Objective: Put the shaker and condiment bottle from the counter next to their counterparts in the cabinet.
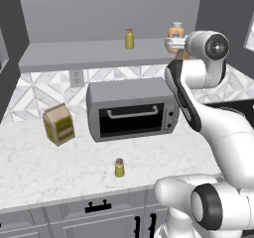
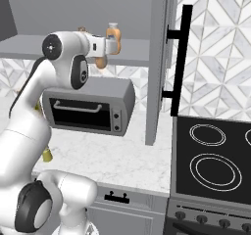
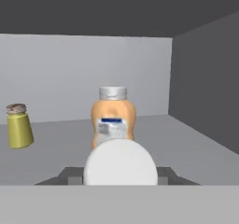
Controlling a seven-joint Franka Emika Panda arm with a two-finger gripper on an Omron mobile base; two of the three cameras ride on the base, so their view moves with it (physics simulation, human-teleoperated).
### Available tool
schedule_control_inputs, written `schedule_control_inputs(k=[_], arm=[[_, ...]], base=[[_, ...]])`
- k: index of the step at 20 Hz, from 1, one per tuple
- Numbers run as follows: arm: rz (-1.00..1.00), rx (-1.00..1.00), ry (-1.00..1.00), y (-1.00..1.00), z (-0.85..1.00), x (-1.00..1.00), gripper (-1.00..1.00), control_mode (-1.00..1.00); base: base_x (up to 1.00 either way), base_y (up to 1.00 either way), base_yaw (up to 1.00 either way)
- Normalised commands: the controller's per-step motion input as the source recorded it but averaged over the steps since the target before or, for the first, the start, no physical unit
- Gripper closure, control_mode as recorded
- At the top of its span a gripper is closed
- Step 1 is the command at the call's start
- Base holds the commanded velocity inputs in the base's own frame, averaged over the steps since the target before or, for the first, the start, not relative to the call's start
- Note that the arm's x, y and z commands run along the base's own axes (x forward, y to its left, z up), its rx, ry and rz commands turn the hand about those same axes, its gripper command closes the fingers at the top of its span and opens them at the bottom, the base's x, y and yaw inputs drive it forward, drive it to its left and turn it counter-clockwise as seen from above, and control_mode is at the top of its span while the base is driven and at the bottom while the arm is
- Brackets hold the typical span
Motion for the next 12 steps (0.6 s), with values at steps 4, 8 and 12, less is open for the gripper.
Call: schedule_control_inputs(k=[4,8,12], arm=[[0.0,0.01,-0.07,0.0,0.0,0.26,1.0,-1.0],[0.0,0.0,-0.16,0.0,-0.01,0.22,1.0,-1.0],[0.0,0.0,-0.12,0.0,0.0,0.28,1.0,-1.0]], base=[[0.0,0.0,0.0],[0.0,0.0,0.0],[0.0,0.0,0.0]])
